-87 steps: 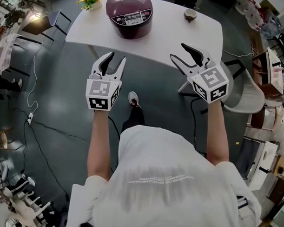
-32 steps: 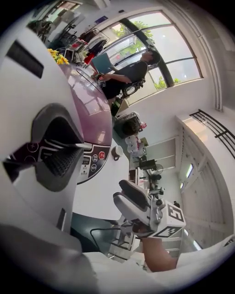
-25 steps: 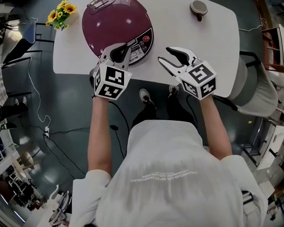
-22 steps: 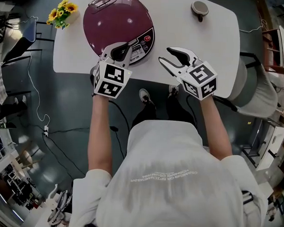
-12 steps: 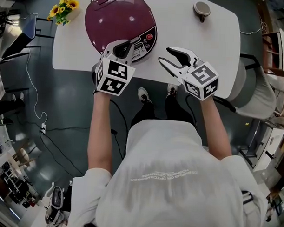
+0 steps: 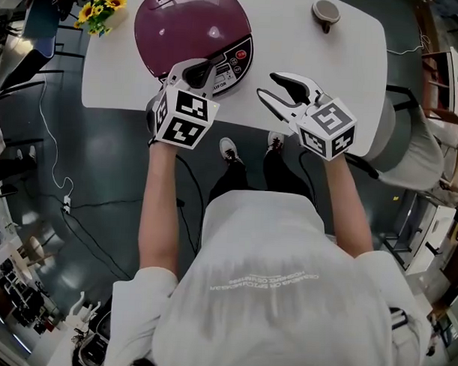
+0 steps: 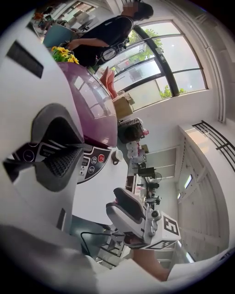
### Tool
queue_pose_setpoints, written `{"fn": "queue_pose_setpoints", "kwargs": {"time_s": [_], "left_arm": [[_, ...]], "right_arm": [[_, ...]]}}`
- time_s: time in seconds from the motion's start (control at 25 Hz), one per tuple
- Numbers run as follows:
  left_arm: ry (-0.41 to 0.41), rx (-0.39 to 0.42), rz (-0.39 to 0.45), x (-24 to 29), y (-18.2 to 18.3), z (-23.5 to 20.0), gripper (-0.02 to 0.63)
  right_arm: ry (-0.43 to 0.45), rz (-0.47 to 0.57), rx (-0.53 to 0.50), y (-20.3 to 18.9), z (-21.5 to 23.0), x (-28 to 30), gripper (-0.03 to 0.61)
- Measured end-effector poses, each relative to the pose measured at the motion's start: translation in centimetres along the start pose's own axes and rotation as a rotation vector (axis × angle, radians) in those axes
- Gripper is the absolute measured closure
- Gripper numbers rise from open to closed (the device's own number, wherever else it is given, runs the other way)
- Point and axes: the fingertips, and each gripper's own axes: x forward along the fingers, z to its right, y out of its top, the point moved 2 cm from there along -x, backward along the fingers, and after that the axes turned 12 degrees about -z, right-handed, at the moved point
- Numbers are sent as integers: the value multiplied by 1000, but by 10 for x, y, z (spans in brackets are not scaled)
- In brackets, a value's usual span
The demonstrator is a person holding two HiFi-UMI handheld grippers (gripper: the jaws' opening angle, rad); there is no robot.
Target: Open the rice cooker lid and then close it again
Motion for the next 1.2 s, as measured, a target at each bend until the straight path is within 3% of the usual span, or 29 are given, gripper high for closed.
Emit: {"fn": "queue_pose_setpoints", "kwargs": {"time_s": [0.68, 0.92, 1.2], "left_arm": [[22, -5, -8, 5, 2, -6, 575], [-10, -18, -12, 6, 0, -8, 575], [106, -54, 138, 3, -2, -5, 569]], "right_arm": [[-16, 11, -37, 12, 4, -9, 380], [-33, 33, -69, 25, 4, -15, 380], [-72, 73, -118, 47, 10, -29, 380]]}}
